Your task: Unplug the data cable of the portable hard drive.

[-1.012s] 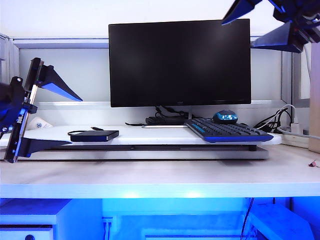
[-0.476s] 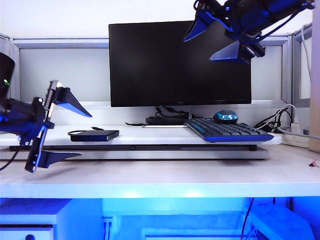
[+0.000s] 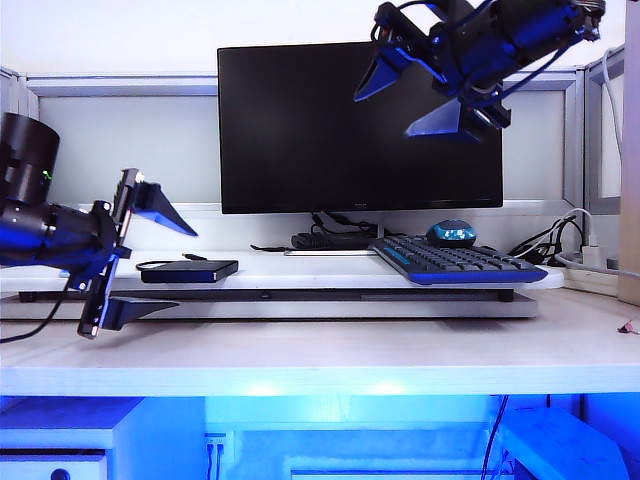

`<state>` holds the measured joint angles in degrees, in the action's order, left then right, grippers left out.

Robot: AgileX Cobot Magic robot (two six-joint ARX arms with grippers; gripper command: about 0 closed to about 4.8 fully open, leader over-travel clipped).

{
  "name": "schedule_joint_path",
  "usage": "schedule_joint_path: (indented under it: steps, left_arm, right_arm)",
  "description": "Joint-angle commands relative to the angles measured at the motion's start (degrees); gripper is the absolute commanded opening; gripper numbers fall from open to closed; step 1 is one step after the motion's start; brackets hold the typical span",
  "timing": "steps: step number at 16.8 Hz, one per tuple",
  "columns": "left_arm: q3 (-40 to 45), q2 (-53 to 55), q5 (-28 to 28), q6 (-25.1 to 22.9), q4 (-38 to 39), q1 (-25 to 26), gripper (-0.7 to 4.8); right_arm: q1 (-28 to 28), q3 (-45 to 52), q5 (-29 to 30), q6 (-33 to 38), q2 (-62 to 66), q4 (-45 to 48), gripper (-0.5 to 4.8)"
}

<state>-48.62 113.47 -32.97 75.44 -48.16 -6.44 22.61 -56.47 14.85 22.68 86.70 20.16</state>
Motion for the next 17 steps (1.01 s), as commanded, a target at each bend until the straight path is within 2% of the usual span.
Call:
schedule_joint_path:
  steps: [1,3,6,9,10,13,17]
  left_arm:
    - [-0.22,0.37,-0.26,-1.29,0.31,-0.22,2.82]
    - [-0.24,0.37,-0.26,-2.84,0.52,-0.22,1.45]
    - [-0.22,0.37,-0.76,-3.74,0.48,-0.22,-0.03]
    - [-0.28,0.35,-4.90,-6.80,-1.97,-0.22,-0.06]
    - [-0.33,0.35,-6.08,-8.50,-3.72,-0.20,-0.06]
    - [-0.42,0.33,-10.21,-11.58,-9.11,-0.20,-0.06]
    - [-0.50,0.33,-13.75,-12.00,-18.53,-0.20,-0.06]
  right_arm:
    - [0.02,-2.40,0.50,-0.17,0.87,0.90,3.99]
    - [0.02,-3.17,1.03,-0.17,1.60,0.87,3.99]
    - [0.74,-3.39,2.51,-0.15,2.38,1.55,3.99]
    - [2.12,-8.68,8.52,0.72,6.80,1.62,3.99]
    - [2.12,-11.78,9.77,3.02,9.25,1.64,3.99]
    - [2.03,-16.17,11.23,4.87,12.72,1.60,3.99]
    - [2.03,-16.65,12.63,7.80,14.19,3.23,3.99]
